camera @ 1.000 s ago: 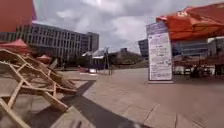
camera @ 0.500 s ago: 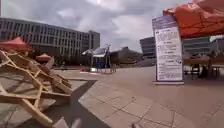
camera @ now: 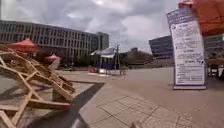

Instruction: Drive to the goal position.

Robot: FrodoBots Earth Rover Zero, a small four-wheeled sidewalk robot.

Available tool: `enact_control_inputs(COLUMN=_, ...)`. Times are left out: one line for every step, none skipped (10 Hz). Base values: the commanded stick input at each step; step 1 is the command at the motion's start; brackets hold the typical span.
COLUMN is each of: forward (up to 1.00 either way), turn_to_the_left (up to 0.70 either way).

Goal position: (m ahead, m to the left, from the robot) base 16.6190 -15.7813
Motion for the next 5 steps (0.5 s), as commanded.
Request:
enact_control_inputs(forward=0.85, turn_to_the_left=-0.34)
enact_control_inputs(forward=0.85, turn_to_the_left=-0.34)
enact_control_inputs(forward=0.85, turn_to_the_left=-0.26)
enact_control_inputs(forward=0.85, turn_to_the_left=-0.30)
enact_control_inputs(forward=0.85, turn_to_the_left=-0.32)
